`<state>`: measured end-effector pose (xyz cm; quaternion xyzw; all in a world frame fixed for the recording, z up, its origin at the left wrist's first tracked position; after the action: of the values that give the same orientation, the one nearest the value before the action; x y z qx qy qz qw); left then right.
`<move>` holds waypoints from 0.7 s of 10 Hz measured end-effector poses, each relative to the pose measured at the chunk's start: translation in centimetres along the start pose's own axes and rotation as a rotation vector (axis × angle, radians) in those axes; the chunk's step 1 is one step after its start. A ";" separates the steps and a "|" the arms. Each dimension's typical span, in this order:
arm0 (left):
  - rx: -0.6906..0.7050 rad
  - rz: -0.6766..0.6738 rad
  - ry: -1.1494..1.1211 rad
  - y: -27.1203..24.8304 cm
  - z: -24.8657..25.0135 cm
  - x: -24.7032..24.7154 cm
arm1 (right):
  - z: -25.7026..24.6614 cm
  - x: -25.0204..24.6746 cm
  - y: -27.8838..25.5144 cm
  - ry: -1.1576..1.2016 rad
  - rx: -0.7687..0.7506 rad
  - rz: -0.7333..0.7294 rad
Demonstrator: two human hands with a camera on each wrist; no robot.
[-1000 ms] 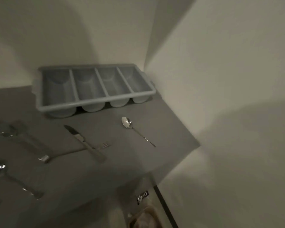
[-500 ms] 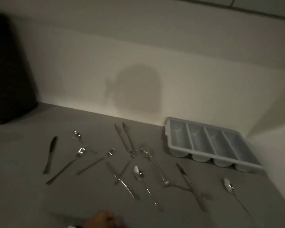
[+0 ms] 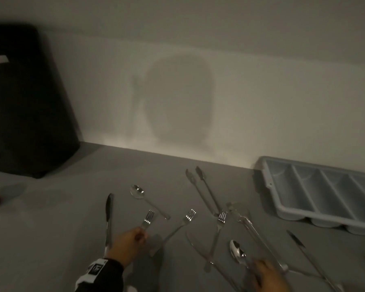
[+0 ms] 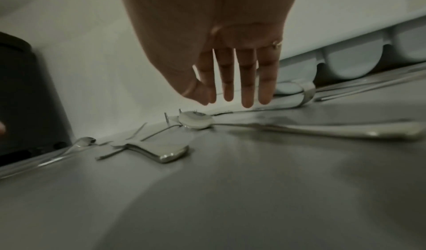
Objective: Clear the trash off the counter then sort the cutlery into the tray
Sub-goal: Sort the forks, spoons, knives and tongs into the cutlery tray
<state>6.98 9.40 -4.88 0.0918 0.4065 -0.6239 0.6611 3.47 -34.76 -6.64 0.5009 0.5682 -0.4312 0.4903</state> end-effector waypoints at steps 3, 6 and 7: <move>0.038 -0.089 0.359 1.2 5.3 5.2 | -5.5 0.5 1.5 -0.070 0.053 -0.469; 0.221 -0.025 0.553 2.4 6.6 7.4 | -4.5 -5.2 0.1 0.202 0.272 -0.131; 0.285 0.060 0.507 0.1 10.0 4.9 | -2.0 -7.5 -0.8 0.422 0.414 0.130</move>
<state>10.74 -0.56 -1.55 0.3486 0.4641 -0.6119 0.5373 2.53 -34.00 1.05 0.7041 0.5242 -0.3920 0.2754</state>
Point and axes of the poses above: each hand's wrist, its own y-axis towards the middle knuckle, its own x-axis out of the palm, z = x × y, the point moved 6 cm from there along y, towards the middle knuckle, and after that the axes turned 11 degrees about -x, right-handed, at the moved point
